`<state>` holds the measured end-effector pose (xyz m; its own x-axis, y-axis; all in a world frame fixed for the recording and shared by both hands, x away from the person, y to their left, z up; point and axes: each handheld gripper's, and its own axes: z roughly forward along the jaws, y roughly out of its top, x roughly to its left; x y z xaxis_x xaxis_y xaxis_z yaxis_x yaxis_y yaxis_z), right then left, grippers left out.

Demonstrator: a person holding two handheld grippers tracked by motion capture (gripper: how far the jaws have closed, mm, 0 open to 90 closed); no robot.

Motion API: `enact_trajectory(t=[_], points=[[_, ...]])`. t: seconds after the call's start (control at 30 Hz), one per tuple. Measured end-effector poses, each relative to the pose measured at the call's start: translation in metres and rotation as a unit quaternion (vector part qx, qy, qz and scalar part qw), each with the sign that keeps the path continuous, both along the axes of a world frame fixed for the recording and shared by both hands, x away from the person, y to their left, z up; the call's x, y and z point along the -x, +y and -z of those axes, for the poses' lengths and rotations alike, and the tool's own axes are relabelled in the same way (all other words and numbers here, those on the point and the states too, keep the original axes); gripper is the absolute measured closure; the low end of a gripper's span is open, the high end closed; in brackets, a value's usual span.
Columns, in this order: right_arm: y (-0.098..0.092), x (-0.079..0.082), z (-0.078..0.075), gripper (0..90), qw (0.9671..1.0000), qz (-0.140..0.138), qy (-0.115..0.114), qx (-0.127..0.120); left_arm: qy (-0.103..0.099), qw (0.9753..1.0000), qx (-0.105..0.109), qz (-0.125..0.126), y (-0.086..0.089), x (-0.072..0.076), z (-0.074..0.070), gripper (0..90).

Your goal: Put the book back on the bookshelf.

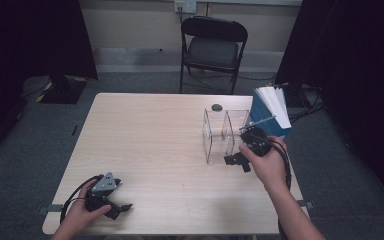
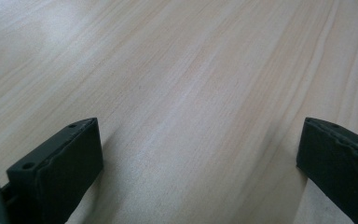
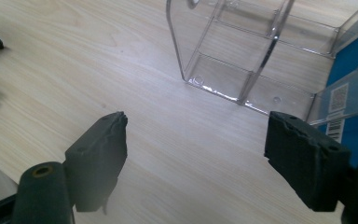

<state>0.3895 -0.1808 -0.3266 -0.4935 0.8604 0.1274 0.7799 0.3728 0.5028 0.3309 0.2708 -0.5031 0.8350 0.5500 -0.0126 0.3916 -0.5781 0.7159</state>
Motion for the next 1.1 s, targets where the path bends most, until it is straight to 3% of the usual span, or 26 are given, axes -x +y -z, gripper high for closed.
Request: enact_trajectory(t=[0.23,0.33,0.63,1.1], points=[[0.015,0.0,0.006,20.3,0.9999,-0.011,0.003,-0.003,0.0,1.0,0.0,0.0,0.0,0.0,0.0,0.0],[0.02,-0.001,0.008,20.3,0.9998,-0.017,-0.007,0.007,0.0,1.0,0.0,0.0,0.0,0.0,0.0,0.0],[0.033,0.0,0.018,20.3,0.9994,-0.035,0.003,-0.007,-0.001,1.0,0.0,0.0,0.0,0.0,0.0,0.0],[0.052,0.001,0.03,20.1,0.9986,-0.052,0.006,-0.007,0.0,1.0,0.001,-0.001,0.0,0.0,0.0,0.0]])
